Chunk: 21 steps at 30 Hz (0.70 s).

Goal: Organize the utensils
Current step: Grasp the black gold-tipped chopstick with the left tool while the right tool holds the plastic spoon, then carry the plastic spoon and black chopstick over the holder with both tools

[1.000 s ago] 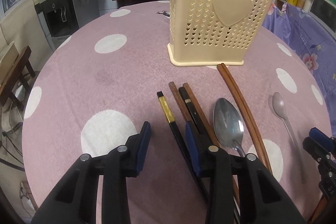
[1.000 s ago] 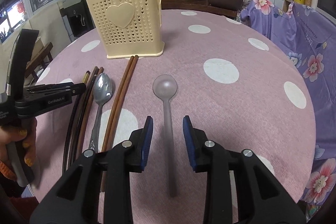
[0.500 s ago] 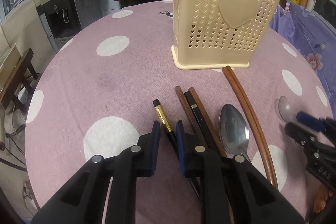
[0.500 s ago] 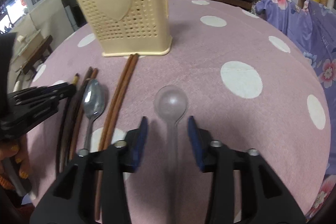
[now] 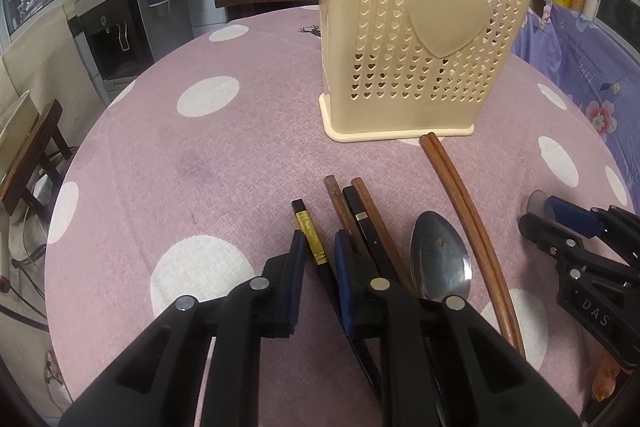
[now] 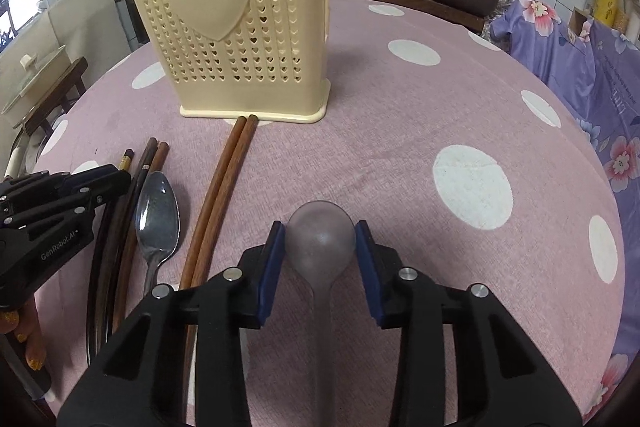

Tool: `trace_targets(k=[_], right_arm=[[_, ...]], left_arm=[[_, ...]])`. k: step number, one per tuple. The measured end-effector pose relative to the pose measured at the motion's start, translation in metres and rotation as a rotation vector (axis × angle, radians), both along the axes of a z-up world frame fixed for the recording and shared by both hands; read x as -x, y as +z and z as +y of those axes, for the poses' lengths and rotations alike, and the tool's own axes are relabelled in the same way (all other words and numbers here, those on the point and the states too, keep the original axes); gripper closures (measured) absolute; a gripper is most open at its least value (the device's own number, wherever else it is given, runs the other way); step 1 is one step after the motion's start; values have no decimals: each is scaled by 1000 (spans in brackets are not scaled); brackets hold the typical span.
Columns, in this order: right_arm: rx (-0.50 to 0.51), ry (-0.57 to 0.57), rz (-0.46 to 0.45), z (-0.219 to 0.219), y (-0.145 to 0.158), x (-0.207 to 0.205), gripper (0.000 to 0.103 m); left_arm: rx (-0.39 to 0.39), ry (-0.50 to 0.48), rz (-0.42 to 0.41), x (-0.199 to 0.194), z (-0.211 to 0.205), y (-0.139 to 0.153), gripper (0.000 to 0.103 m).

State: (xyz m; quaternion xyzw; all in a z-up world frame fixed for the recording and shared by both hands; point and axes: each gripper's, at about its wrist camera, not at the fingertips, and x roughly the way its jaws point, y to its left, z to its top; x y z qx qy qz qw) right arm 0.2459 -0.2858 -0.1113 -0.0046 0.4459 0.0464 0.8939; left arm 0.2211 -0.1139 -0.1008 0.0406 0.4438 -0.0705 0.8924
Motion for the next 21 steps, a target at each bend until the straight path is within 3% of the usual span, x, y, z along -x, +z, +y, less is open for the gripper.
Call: trace_targets(k=[5,12,15,21], right_arm=[[-23,-1,-16,-3,-1,3,66],[-76,-10,-110,-8,20,17,66],[-102,-25,-172,-12,37,30,66],[-154,-46,-289,-21,83,55,66]], left_arm=[[1,-5,-12,-2,0,-1,93],[71,6,7,-6,9,3,95],[112,1,-44,0,18,23,95],[217,-25,-243,28,42,96,95]])
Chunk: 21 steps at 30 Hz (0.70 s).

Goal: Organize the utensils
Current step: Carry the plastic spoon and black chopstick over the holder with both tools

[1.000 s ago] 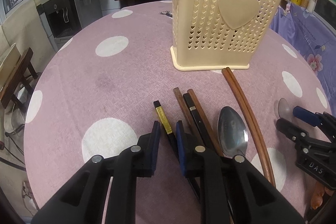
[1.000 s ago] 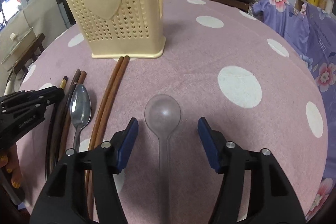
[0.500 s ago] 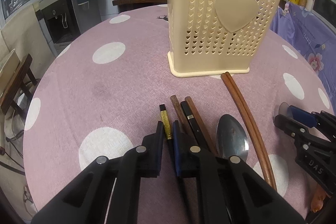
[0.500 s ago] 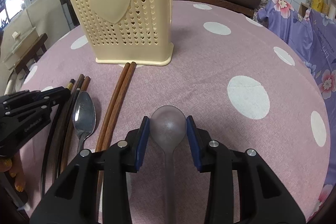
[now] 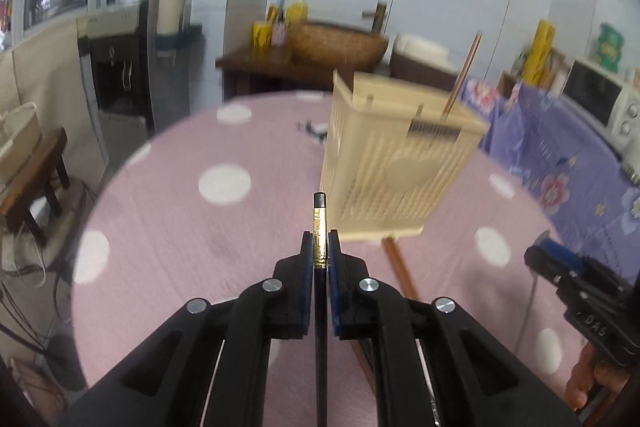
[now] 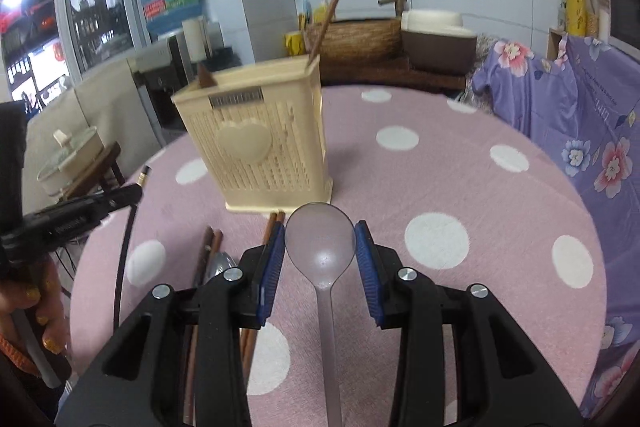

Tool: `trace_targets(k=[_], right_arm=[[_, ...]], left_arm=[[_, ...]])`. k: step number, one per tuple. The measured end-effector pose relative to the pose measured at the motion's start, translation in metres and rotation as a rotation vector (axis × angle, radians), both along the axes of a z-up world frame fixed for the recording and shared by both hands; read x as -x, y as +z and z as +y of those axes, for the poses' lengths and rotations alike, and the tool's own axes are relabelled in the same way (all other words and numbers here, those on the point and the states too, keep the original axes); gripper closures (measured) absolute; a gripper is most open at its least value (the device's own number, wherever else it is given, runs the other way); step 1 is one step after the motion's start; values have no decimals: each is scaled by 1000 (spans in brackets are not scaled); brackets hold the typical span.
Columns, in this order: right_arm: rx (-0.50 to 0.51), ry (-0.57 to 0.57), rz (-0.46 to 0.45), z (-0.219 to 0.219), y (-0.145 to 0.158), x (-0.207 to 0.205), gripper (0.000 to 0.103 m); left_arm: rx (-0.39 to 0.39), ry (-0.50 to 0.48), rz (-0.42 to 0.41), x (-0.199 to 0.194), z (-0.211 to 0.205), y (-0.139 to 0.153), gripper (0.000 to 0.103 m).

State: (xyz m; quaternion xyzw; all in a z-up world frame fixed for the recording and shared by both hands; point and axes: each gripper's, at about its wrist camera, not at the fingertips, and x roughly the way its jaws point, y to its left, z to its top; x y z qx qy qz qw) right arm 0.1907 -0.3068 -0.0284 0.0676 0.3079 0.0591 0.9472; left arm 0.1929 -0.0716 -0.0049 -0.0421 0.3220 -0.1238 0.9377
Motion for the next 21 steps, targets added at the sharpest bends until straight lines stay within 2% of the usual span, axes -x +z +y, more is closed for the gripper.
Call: trace_targets(k=[5,8,21], right_arm=[[-5,-9,-53,0,27,17,67],[-11,-9,-70,1,35,22,67],[-36,3,-72,3,40,22,67]], left_arm=[[33,4,-106,17,14,37,95],[36,20,-174,27,19,48,95],[65,4,-203,27,26,57,95]])
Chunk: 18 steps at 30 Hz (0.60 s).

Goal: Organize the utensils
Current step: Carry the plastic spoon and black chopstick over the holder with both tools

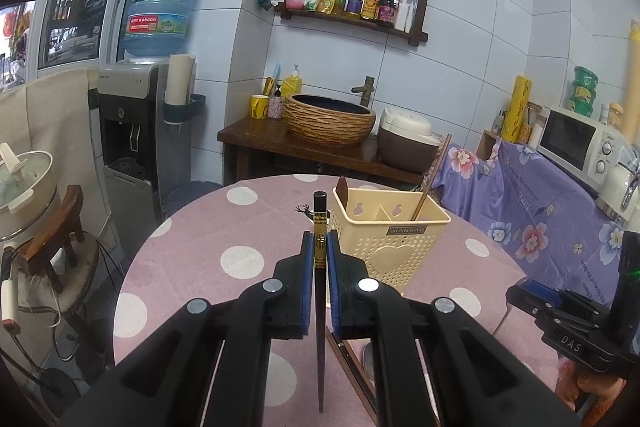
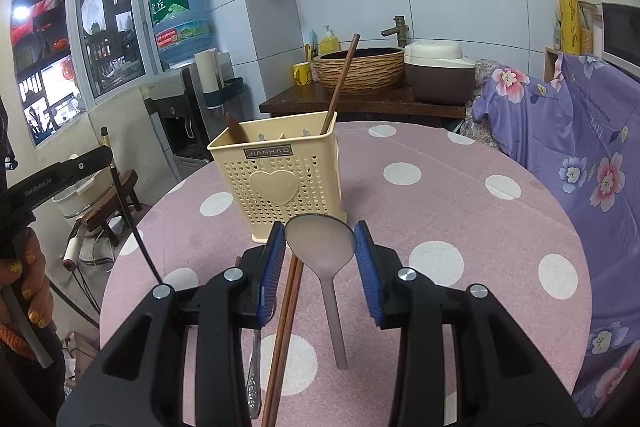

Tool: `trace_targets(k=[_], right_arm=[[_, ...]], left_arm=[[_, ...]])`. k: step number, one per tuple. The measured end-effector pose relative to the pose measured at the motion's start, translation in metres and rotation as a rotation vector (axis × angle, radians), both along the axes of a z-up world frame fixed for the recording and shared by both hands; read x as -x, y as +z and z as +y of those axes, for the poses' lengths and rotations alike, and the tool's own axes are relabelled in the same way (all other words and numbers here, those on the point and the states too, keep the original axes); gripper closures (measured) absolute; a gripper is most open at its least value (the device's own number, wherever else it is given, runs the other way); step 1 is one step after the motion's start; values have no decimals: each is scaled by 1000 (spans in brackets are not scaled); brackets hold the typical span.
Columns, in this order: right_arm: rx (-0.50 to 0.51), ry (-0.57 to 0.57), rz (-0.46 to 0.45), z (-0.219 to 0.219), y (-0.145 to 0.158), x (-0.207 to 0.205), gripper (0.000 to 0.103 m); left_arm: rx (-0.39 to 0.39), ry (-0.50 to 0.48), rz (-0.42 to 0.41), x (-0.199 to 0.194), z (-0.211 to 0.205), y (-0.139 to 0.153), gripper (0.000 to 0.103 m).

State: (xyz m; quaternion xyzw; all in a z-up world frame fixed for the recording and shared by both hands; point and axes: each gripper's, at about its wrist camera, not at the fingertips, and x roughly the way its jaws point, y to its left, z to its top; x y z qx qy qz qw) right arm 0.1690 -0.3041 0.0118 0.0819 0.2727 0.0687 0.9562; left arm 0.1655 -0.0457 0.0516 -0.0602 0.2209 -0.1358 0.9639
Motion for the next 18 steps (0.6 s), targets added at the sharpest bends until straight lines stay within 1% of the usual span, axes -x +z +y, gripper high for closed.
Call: trace_targets(k=[5,8,10,12,15,18], right_arm=[[-36,26,-13,0,6,-6,67],[-43,45,-45,4,22,-13,67],[-56,54,-89,5,42,-19,67],[-71,52,-147,6,69,-27,67],[-65,28,-240,11,111,-43,67],[-52,-9,-304,16,142,-67,67]], left_arm=[[12,-29,-15,-5,0,15,95],[34,-66,-31,-11,0,38,95],[55,-96,-44,-17,-1,61,95],[84,-112,-69,-25,-3,87,95],[110,-89,-150,-41,-10,128,95],[131,-62,-180,-62,-22,145,95]])
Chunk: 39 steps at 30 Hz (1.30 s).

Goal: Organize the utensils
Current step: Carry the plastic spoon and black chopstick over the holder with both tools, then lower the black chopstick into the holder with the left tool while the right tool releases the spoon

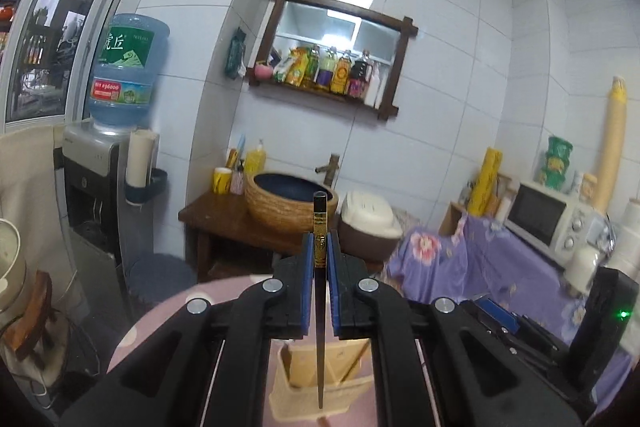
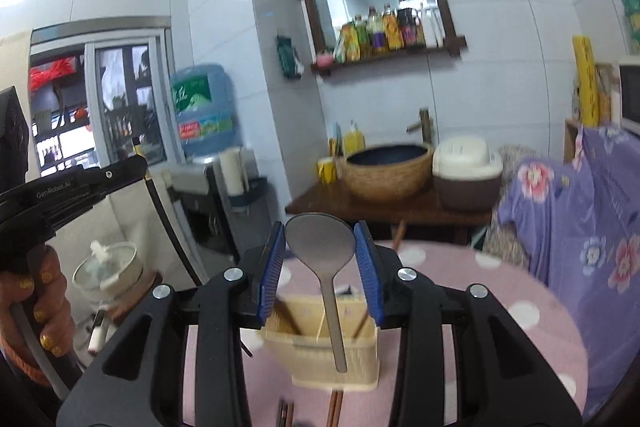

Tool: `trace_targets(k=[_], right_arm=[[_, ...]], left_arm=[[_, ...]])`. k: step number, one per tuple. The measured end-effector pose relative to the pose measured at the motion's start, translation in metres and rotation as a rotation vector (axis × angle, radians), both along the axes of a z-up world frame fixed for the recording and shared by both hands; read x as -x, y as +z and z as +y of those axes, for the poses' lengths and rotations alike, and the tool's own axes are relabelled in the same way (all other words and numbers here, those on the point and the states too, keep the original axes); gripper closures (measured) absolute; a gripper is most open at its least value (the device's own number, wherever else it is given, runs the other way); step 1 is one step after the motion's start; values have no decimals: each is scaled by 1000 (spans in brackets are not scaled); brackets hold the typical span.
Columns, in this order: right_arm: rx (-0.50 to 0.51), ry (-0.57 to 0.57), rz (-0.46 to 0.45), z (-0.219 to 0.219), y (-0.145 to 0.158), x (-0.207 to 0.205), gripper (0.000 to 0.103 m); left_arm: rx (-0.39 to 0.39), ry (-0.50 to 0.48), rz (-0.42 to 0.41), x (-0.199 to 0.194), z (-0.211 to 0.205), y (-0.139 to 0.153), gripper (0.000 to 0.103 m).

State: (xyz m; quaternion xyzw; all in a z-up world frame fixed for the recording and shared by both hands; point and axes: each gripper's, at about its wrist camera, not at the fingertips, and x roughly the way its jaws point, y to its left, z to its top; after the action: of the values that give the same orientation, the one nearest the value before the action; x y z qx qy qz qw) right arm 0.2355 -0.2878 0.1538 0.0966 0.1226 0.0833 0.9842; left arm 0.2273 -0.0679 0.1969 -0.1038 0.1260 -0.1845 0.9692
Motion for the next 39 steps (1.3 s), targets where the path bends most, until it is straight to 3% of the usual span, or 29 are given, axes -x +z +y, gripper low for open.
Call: trace_targets(k=[5,12,18,22,29,30,31,32,33,34,39], right_arm=[[-15,-46,0,8,-1,-43,67],[39,-81,94,21,-67,-73,67],[56,-89,160,24,-106,-76,67],[73,-98,185,25,-123,-76,67],[65,-102,204,21,-134,-76,67],[59,-98,185,21,-133,-74,63],[60,-100,181,20,-132,-72,53],[60,-106,177,19,-131,-70,50],[59,-111,169,18,-130,-66,50],[61,-112,164,17,-129,-61,50],[67,-98,165,12,-130,-26,50]], left_arm=[[12,50,3,-34,-21,-16,95],[-18,67,111,-57,-29,-88,95],[-44,52,192,-62,-33,-128,95],[-59,50,208,-64,-35,-141,95],[-96,40,185,-57,-38,-138,95],[-94,37,187,-56,-38,-138,93],[-96,37,188,-54,-36,-137,85],[-96,37,188,-52,-34,-137,78],[-92,33,193,-48,-30,-136,61],[-84,30,200,-44,-26,-138,52],[-83,31,281,-14,2,-159,43]])
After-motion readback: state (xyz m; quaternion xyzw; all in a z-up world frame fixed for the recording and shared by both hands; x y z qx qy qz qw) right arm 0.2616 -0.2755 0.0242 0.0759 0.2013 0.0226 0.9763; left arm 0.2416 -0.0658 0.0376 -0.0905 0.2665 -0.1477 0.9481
